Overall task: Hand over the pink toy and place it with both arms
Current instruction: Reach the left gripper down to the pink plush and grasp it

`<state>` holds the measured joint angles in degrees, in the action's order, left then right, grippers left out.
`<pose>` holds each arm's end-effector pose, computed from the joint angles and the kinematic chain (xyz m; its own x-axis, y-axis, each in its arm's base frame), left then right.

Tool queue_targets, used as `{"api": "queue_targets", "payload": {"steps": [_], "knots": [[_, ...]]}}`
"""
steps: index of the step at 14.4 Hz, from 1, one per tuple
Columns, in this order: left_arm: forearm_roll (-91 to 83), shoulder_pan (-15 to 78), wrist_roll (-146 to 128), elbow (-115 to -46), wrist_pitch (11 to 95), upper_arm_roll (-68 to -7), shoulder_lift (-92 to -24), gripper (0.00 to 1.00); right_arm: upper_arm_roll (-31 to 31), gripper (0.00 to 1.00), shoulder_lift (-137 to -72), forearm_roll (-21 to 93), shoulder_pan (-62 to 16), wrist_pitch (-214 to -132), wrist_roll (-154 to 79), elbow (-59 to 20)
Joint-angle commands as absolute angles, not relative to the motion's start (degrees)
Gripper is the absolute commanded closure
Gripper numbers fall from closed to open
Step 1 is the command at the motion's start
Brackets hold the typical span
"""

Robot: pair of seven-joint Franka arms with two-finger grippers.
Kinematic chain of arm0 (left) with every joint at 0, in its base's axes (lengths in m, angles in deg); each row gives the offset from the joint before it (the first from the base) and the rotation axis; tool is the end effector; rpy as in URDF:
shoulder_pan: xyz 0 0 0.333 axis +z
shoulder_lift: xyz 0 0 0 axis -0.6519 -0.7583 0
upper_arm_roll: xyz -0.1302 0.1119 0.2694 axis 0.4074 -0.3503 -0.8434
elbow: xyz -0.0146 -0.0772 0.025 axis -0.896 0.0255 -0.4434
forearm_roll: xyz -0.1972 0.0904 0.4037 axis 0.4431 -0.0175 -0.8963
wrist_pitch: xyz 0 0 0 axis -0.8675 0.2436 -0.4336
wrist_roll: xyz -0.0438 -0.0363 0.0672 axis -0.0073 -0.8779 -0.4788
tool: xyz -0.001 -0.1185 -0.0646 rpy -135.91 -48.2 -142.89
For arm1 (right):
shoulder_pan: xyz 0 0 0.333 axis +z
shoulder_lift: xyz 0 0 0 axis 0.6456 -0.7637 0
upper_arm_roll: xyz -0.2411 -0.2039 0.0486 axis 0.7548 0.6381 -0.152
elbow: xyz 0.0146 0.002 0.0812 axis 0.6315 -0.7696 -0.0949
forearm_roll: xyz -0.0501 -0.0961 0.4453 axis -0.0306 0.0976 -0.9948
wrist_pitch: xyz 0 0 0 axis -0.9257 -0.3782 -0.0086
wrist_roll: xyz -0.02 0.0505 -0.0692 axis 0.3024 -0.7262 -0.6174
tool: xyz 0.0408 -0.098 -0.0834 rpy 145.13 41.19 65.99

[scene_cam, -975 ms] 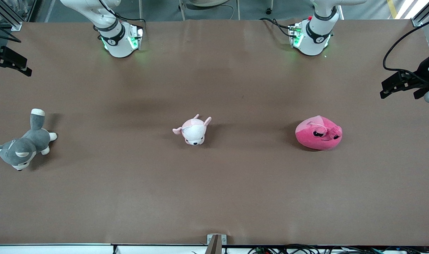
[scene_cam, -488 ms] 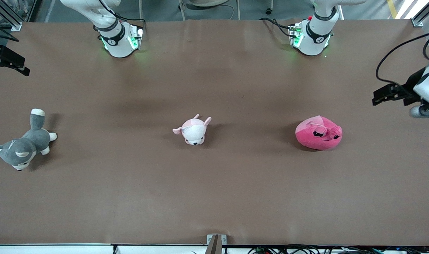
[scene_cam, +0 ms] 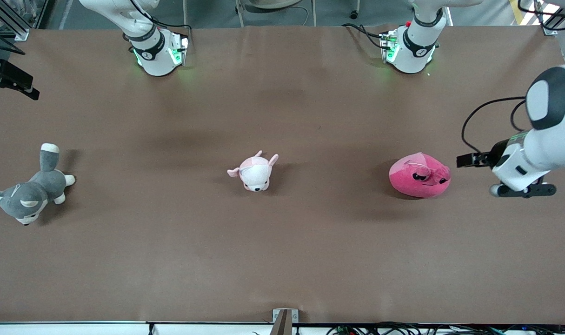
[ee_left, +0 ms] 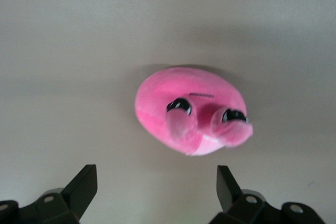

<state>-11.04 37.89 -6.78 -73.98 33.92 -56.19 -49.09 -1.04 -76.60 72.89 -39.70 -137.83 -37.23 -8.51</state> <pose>0.6785 -0.0302 0.3877 0.9756 0.0445 -0.2150 0.0470 -0.9989 0.0066 0.5734 -0.0414 0.6567 0.9988 0.0138 -0.0477 0.0132 -0.9998 -0.0119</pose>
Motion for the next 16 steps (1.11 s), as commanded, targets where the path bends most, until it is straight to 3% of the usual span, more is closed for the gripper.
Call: {"api": "queue_targets", "payload": {"steps": [1,8,16], "knots": [[-10.0,37.6,-8.5,-75.8,36.9,-56.1,-50.2,0.0,-1.6,0.0,-75.8,73.8,-40.5,-138.2,-37.6,-9.0],[-9.9,37.9,-8.5,-83.8,43.7,-55.7,-50.2,0.03,-1.5,0.0,-76.3,73.8,-40.6,-138.3,-37.6,-8.9],[-7.2,37.8,-8.7,-84.6,46.7,-55.7,-51.6,0.26,-1.4,0.0,-78.1,73.8,-42.2,-140.5,-37.7,-8.9]]}}
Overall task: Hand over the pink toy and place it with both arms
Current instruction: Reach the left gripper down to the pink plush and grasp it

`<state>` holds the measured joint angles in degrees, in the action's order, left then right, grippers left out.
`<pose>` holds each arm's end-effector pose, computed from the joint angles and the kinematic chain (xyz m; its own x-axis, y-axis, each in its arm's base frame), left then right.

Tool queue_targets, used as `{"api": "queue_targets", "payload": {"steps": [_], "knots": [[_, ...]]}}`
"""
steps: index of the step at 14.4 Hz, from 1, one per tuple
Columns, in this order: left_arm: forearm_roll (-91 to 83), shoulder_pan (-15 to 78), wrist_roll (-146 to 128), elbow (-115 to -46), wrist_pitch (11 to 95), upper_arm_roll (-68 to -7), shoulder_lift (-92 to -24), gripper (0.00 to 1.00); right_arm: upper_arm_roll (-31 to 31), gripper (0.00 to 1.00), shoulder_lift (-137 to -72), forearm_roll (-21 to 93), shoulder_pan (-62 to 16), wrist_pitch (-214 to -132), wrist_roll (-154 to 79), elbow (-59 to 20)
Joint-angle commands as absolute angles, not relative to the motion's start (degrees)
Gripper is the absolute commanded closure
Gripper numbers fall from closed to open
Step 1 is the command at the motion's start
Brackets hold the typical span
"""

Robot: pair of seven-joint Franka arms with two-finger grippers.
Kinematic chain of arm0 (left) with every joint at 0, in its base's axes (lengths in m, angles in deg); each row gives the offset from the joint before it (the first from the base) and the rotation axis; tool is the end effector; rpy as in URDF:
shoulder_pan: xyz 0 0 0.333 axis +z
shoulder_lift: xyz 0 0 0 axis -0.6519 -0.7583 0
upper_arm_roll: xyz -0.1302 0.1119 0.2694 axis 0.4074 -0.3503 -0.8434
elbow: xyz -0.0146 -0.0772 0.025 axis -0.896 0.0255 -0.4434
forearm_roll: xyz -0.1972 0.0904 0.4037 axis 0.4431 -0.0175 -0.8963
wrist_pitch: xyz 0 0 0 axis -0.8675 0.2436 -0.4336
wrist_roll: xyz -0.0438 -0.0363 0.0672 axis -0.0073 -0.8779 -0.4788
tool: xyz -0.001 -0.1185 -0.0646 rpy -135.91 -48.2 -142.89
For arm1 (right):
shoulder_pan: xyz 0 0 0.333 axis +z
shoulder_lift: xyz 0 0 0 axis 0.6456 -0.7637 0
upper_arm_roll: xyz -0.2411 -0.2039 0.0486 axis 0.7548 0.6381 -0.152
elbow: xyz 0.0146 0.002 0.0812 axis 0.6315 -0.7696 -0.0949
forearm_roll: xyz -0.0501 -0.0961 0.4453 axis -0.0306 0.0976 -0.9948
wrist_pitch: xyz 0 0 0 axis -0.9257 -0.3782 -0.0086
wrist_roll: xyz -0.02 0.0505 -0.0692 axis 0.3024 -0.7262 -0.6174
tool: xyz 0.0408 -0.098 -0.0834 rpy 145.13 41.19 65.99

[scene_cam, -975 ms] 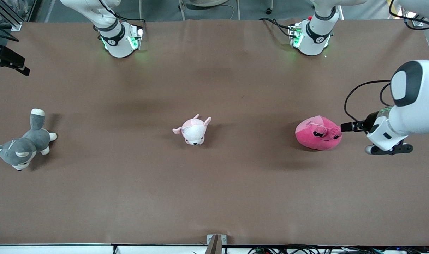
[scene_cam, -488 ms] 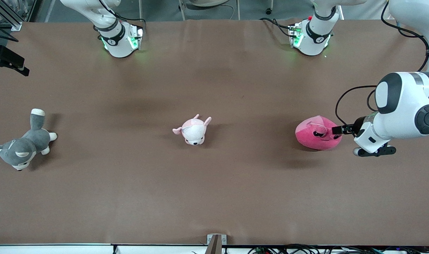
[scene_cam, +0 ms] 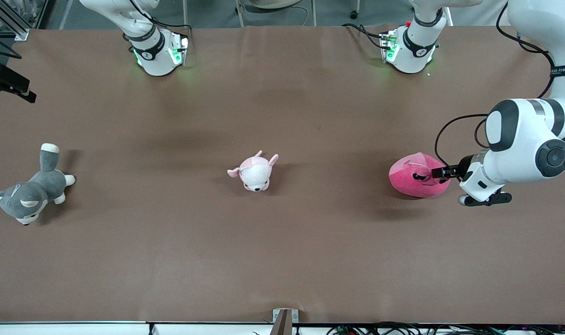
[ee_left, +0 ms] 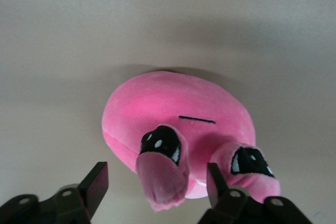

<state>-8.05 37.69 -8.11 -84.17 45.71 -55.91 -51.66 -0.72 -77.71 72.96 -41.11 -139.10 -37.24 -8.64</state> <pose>0.6599 -0.0391 0.2812 0.9681 0.0823 -0.2366 0.0948 -0.9946 0.0418 0.5811 -0.0594 0.6461 0.9987 -0.0166 -0.0474 -0.0171 -0.9998 -0.0095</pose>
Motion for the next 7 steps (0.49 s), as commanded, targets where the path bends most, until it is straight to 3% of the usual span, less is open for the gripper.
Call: {"api": "queue_targets", "payload": {"steps": [1,7], "knots": [[-7.2,37.8,-8.7,-84.6,46.7,-55.7,-51.7,0.29,-1.4,0.0,-79.1,73.9,-42.2,-140.9,-37.7,-8.9],[-7.2,37.7,-12.4,-83.9,46.6,-55.7,-51.9,0.84,-1.4,0.0,-88.1,74.0,-44.2,-143.9,-37.7,-8.7]]}}
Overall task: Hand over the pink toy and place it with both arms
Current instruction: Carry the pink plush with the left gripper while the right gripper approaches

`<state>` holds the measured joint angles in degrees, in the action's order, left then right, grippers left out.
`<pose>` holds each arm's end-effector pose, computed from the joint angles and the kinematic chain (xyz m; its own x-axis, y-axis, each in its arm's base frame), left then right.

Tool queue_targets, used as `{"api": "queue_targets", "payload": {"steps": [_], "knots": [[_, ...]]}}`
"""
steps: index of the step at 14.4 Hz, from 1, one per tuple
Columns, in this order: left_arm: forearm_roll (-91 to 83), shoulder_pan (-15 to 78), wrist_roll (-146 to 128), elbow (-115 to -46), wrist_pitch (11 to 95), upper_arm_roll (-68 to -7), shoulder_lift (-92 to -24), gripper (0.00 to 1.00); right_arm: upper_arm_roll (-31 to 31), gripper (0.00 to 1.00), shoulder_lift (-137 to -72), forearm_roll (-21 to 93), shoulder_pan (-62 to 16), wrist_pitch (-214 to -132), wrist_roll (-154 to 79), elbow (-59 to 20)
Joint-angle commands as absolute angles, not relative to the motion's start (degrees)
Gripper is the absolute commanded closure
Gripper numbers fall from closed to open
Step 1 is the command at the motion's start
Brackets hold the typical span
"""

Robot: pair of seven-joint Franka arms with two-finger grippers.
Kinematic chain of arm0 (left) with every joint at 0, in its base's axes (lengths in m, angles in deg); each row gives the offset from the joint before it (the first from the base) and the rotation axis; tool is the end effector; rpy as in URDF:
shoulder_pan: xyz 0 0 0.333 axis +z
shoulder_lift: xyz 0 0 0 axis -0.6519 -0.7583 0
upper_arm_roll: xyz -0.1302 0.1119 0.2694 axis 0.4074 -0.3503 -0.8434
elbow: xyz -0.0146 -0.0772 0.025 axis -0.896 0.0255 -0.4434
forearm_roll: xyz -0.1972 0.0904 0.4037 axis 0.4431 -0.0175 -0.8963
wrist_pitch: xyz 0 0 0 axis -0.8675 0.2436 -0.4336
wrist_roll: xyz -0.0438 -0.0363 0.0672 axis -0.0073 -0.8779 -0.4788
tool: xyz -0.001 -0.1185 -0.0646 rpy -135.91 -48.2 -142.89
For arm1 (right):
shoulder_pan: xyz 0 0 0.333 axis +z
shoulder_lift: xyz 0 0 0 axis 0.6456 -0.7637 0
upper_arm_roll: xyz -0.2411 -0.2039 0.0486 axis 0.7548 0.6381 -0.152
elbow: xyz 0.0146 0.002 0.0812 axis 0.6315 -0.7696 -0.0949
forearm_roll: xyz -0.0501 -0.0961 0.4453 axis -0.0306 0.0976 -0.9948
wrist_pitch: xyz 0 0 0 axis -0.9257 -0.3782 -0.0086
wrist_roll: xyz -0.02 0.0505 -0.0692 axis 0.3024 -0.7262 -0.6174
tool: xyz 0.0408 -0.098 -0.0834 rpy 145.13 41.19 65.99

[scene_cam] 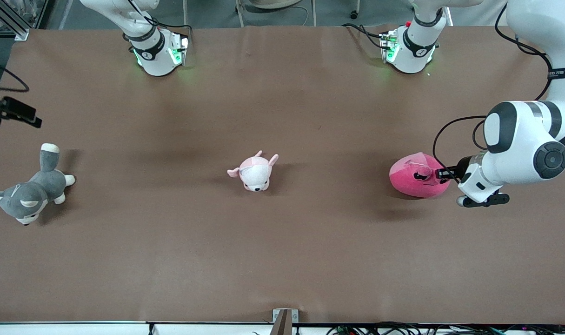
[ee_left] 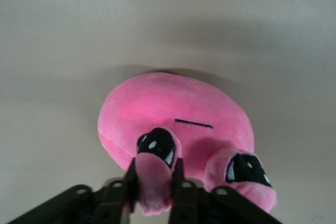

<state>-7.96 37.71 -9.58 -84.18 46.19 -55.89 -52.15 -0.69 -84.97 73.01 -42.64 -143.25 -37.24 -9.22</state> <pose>0.6606 -0.0392 0.2759 0.9651 0.1089 -0.2381 0.1210 -0.9920 0.0367 0.6239 -0.0781 0.5697 0.9927 -0.0441 -0.1118 -0.0447 -0.9990 -0.0033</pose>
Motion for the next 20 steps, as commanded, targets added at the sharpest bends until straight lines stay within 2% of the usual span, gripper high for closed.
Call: {"api": "queue_targets", "payload": {"steps": [1,5,9,11,15,17,20], "knots": [[-7.2,37.6,-13.9,-83.7,46.3,-55.7,-51.7,0.88,-1.4,0.0,-88.1,74.0,-44.2,-143.9,-37.7,-8.6],[-7.1,37.9,-18.8,-79.3,41.6,-52.5,-49.4,0.9,-1.9,0.0,-88.0,73.1,-43.3,-143.2,-28.8,-8.8],[-4.5,37.9,-28.7,-66.7,26.5,-45.9,-49.0,0.9,-2.0,0.0,-87.8,72.9,-40.1,-142.4,-15.4,-9.1],[-0.7,37.9,-36.0,-61.2,24.0,-41.6,-48.9,0.9,-2.0,0.0,-87.8,72.9,-37.8,-141.5,-7.2,-9.1],[1.4,37.3,-52.9,-55.7,24.9,-30.0,-49.9,0.9,-2.0,0.0,-87.3,70.1,-34.8,-140.3,7.9,-10.0],[1.4,37.0,-58.7,-55.5,29.8,-24.7,-50.2,0.9,-2.1,0.0,-86.3,64.9,-33.1,-139.1,18.4,-10.2],[1.3,30.3,-67.2,-55.5,40.4,-23.5,-51.7,0.9,-2.2,0.0,-84.7,60.4,-26.6,-139.4,34.7,-10.2]]}}
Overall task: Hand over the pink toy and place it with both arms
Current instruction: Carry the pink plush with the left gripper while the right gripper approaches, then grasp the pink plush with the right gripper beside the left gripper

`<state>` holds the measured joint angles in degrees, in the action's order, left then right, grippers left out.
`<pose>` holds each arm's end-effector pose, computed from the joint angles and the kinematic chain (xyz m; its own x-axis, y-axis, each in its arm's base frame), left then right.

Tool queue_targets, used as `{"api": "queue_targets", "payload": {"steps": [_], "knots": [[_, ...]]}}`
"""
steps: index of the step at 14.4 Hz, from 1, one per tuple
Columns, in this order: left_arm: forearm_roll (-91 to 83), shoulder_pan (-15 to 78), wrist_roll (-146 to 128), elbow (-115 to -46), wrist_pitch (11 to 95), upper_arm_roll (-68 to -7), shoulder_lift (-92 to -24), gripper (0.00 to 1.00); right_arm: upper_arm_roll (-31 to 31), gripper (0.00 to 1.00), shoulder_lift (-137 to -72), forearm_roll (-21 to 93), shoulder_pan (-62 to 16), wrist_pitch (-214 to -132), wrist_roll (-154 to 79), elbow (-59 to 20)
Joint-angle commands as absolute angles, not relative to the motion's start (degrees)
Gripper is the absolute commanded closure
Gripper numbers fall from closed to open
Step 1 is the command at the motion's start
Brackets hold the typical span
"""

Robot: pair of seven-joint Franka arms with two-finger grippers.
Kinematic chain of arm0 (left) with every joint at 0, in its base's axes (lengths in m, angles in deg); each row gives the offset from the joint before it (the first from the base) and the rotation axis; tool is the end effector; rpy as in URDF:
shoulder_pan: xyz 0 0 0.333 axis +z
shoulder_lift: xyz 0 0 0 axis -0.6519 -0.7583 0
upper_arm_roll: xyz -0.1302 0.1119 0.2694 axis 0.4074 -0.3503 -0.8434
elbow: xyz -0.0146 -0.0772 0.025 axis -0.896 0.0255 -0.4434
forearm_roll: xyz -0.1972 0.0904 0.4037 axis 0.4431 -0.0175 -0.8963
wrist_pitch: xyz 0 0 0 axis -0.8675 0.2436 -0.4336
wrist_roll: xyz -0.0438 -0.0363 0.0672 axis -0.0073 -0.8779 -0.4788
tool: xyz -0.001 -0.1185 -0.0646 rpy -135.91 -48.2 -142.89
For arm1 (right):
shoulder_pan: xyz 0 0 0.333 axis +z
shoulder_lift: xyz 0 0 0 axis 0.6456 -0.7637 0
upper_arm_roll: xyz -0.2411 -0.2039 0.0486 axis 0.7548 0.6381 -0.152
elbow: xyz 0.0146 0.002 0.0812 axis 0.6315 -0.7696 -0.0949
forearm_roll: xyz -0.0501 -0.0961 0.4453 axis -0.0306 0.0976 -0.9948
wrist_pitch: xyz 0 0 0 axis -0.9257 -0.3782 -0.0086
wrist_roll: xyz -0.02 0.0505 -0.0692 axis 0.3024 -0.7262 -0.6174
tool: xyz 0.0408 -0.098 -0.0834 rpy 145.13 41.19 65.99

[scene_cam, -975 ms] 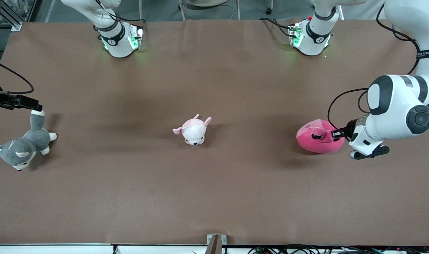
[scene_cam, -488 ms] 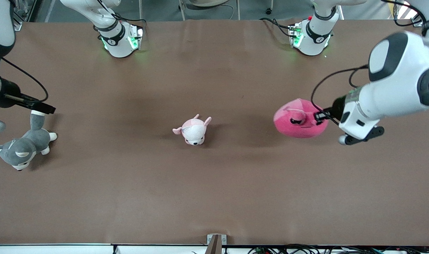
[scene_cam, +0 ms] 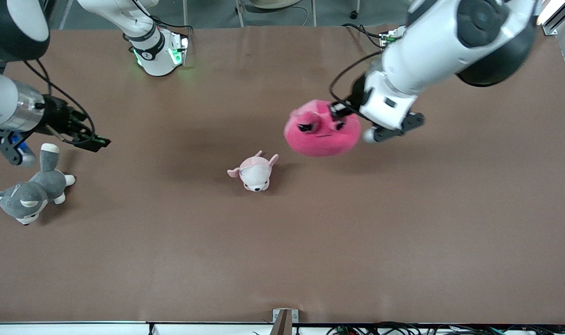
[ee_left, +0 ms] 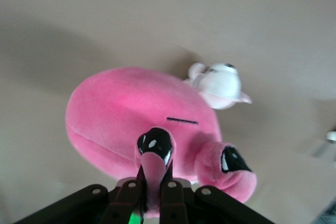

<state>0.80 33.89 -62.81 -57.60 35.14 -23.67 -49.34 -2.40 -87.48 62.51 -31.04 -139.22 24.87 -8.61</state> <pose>0.5736 -0.4304 0.5748 0.8905 0.3649 -0.2716 0.4372 -0.8516 0.2892 0.6228 0.0943 0.5453 0.5995 -0.7563 -0.2619 -0.7666 -0.6366 0.0836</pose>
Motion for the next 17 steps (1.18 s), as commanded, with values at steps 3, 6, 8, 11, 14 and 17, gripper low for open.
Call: {"api": "queue_targets", "payload": {"steps": [3,6,8,11,14,17], "knots": [[1.2,23.7,-74.0,-55.5,53.2,-23.8,-54.9,0.9,-2.2,0.0,-84.1,57.8,-20.5,-140.8,47.3,-10.2],[0.8,19.3,-74.8,-55.5,58.5,-23.9,-58.3,0.9,-2.2,0.0,-80.8,57.6,-15.4,-143.0,53.6,-13.7],[0.6,17.4,-75.0,-55.5,58.7,-24.0,-60.2,0.9,-2.2,0.0,-78.1,55.9,-14.0,-145.5,56.1,-17.1],[-0.1,15.9,-75.3,-55.7,58.7,-24.1,-61.8,0.9,-2.2,0.0,-78.3,55.1,-13.7,-147.0,56.7,-17.5],[-1.7,15.2,-76.4,-55.7,58.8,-24.1,-62.4,0.9,-2.2,0.0,-79.2,55.2,-13.1,-150.1,57.3,-17.7],[-1.7,15.2,-76.5,-55.7,58.7,-24.1,-62.4,0.9,-2.2,0.0,-80.9,55.3,-12.2,-153.5,57.3,-18.6]]}}
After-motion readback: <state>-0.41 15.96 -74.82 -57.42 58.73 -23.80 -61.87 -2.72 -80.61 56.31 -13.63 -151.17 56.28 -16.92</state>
